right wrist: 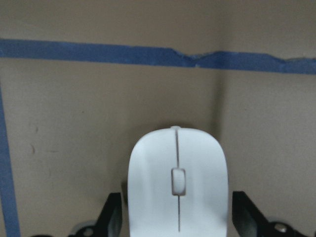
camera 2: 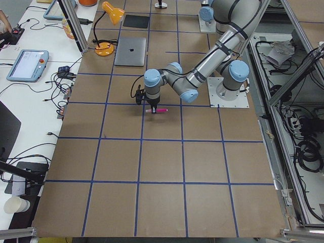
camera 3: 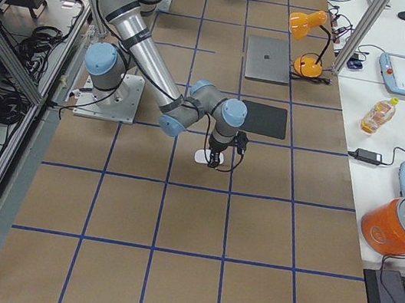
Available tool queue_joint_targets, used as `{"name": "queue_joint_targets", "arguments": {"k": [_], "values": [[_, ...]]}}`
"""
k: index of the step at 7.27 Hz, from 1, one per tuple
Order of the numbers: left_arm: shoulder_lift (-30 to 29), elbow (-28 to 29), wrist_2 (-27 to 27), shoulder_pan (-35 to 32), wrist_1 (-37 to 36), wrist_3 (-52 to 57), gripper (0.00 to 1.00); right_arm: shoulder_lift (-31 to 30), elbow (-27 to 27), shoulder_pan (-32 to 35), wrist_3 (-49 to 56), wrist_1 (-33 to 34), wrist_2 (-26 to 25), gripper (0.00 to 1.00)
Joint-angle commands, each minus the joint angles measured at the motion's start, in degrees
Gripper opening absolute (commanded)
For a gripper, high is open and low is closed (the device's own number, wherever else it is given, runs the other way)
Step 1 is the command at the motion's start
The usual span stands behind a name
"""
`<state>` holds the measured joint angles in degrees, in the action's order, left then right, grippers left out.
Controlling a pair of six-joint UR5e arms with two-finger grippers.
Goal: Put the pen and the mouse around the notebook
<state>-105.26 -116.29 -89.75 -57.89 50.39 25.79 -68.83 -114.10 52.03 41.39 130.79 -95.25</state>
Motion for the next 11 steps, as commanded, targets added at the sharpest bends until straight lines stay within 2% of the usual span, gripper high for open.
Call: {"name": "queue_joint_targets", "arguments": {"k": [1, 2, 4, 7, 9, 11], "values": [[2.95, -0.16, -0.33, -11.14, 3.04, -19.89, 0.0, -0.07, -0.07, 0.0, 0.0, -0.01, -0.03, 0.78], [4.0, -0.25, -0.16, -16.24, 3.83, -32.26, 0.0, 0.01, -0.07, 0.0, 0.09, 0.07, -0.12, 0.63], [6.2, -2.0, -0.07, -26.96, 3.75, -55.2, 0.0, -0.07, -0.07, 0.0, 0.09, -0.1, -0.12, 0.56], [2.45, 0.34, 0.46, -43.4, 0.17, -90.35, 0.0, -1.21, 1.15, 0.7, -0.08, -0.8, -0.2, 0.56], [-2.2, 4.03, 6.15, -51.15, -0.99, -112.43, 0.0, -1.04, 3.78, 2.19, -4.88, -1.07, 0.76, 0.59], [-5.9, 5.19, 5.82, -55.83, -1.0, -124.72, 0.0, -0.34, 6.86, 9.11, -10.42, -1.15, 0.94, 0.59]]}}
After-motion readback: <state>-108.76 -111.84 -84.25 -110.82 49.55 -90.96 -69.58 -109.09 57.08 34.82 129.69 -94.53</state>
